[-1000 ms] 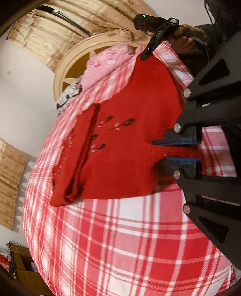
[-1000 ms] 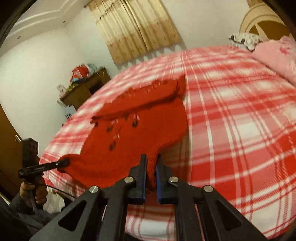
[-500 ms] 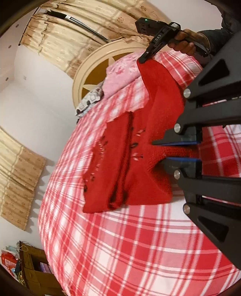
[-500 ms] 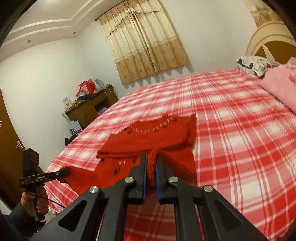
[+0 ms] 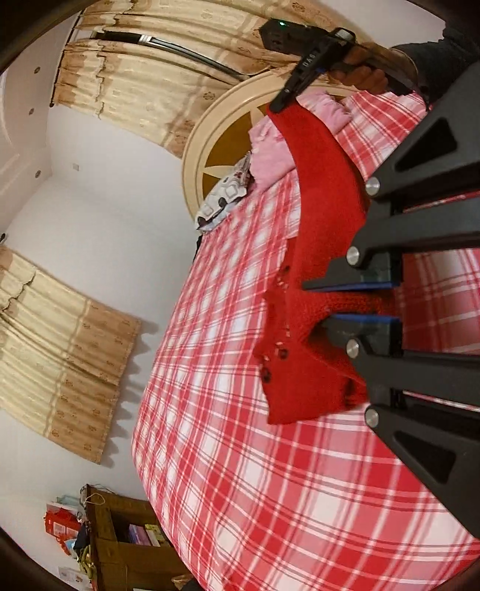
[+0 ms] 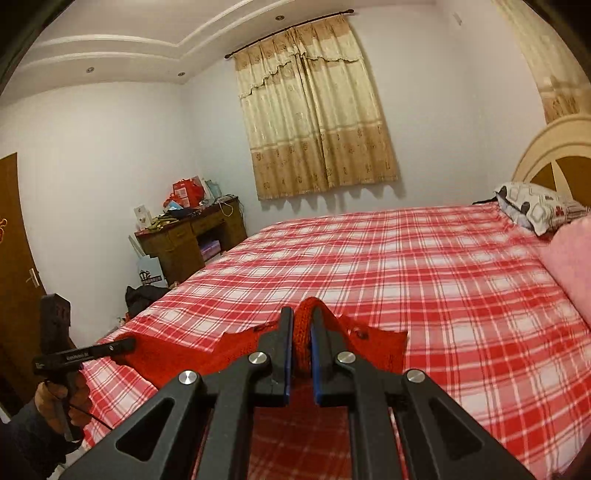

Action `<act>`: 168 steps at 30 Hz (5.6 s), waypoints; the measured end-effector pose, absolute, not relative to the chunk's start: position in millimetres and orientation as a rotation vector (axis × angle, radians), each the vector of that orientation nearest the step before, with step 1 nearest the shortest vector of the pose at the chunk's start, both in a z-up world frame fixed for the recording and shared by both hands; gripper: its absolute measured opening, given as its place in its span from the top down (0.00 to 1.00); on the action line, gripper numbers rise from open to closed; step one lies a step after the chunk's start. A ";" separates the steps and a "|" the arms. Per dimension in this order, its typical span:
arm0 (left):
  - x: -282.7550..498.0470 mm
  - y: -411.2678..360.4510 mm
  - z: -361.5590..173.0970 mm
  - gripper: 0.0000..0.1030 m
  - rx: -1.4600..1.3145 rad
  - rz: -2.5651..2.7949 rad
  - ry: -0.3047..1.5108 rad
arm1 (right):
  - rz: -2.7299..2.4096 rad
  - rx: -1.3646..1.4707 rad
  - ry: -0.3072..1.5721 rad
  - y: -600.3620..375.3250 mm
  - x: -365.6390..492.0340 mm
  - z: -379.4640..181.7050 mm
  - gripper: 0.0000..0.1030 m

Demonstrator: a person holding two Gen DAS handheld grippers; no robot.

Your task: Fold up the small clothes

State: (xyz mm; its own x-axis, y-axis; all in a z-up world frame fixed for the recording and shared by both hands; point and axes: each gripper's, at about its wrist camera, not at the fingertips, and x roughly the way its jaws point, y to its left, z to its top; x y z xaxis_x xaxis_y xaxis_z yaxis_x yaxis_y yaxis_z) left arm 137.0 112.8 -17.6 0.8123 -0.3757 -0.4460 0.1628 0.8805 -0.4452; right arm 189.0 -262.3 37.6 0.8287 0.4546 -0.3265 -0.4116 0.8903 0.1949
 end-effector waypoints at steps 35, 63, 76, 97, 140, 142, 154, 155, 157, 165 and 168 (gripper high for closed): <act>325.7 132.8 -121.5 0.91 -0.490 -0.240 0.811 | 0.295 0.181 0.725 -248.7 414.1 -100.1 0.93; 299.1 111.7 -131.9 0.27 -0.127 -0.040 0.860 | 0.437 0.010 1.085 -179.5 437.2 -155.4 0.41; 292.7 148.1 -122.3 0.25 -0.238 0.103 0.801 | 0.320 0.076 0.776 -197.8 423.1 -114.0 0.41; 307.4 157.9 -112.9 0.20 -0.166 0.228 0.800 | 0.367 0.063 0.766 -173.0 451.0 -114.9 0.40; 213.1 95.8 -148.5 0.90 -0.328 -0.152 0.817 | 0.318 0.050 0.821 -268.4 326.7 -149.0 0.88; 214.3 98.8 -149.9 0.91 -0.343 -0.167 0.822 | 0.325 0.044 0.811 -267.2 323.0 -145.2 0.89; 181.7 101.9 -162.2 0.92 -0.322 -0.197 0.854 | 0.315 0.074 0.816 -285.1 287.5 -163.8 0.91; 181.4 103.2 -164.6 0.92 -0.338 -0.197 0.858 | 0.312 0.097 0.820 -288.5 290.5 -166.4 0.91; 180.3 102.6 -162.0 0.92 -0.344 -0.194 0.849 | 0.310 0.115 0.816 -290.8 293.2 -166.4 0.91; 171.1 100.9 -150.0 0.86 -0.270 -0.172 0.840 | 0.204 0.062 0.748 -294.5 287.1 -138.8 0.65; 160.0 103.2 -134.0 0.83 -0.222 -0.136 0.763 | 0.260 0.093 0.712 -287.0 284.0 -123.1 0.54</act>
State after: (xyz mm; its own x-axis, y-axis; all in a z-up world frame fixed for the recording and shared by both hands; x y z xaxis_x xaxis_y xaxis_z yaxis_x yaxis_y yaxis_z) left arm 160.0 103.2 -134.0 0.7160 -0.2015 -0.6684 0.0411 0.9679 -0.2478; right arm 284.0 -287.0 -123.1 0.7262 0.2674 -0.6334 -0.2042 0.9636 0.1727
